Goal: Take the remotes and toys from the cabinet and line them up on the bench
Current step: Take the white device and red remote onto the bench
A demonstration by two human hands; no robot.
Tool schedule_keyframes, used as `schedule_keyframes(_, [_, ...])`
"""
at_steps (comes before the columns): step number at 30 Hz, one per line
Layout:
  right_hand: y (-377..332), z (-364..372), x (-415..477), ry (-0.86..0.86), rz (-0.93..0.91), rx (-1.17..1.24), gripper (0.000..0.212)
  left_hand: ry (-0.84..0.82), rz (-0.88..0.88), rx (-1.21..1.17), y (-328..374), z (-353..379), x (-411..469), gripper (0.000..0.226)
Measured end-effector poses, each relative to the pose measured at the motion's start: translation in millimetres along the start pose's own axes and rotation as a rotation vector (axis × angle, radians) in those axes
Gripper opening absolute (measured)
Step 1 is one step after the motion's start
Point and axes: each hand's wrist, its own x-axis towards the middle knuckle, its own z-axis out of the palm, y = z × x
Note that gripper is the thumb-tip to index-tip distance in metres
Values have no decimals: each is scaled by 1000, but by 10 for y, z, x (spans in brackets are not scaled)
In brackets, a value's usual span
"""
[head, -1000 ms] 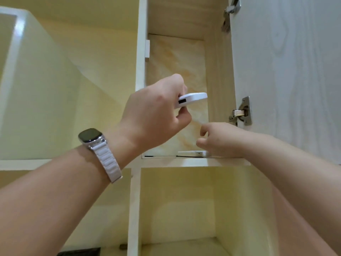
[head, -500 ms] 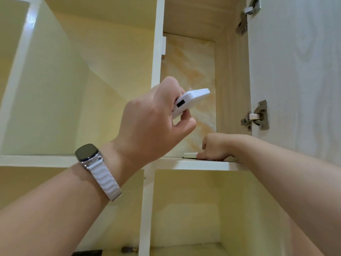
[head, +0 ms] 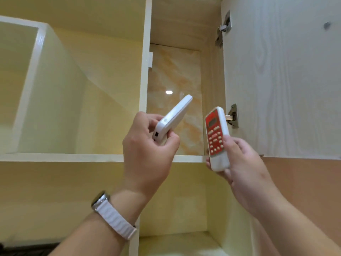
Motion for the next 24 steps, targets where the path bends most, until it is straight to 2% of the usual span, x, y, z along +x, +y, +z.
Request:
schedule_keyframes(3, [75, -62, -440, -58, 111, 249, 81, 35, -147, -52, 87, -2, -228, 36])
schedule_keyframes(4, [106, -91, -549, -72, 138, 294, 87, 41, -190, -64, 109, 1, -305, 34])
schedule_keyframes(5, [145, -128, -640, -81, 162, 322, 84, 42, -226, -77, 132, 2, -384, 33])
schedule_keyframes(8, [246, -278, -838, -64, 240, 295, 44, 15, -300, -137, 188, -2, -632, 27])
schedule_keyframes(14, [444, -619, -1188, 34, 342, 163, 14, -95, -421, -208, 324, -43, -1192, 16])
schedule_keyframes(17, [528, -732, -1396, 113, 403, 86, 18, -132, -569, -261, 326, -58, -1476, 13])
schedule_keyframes(19, [555, -796, -1541, 172, 413, 16, 18, -158, -673, -303, 291, -65, -1693, 19])
schedule_keyframes(24, [514, -902, -1963, 334, 406, -117, 20, -278, -1030, -450, 251, -92, -2241, 21])
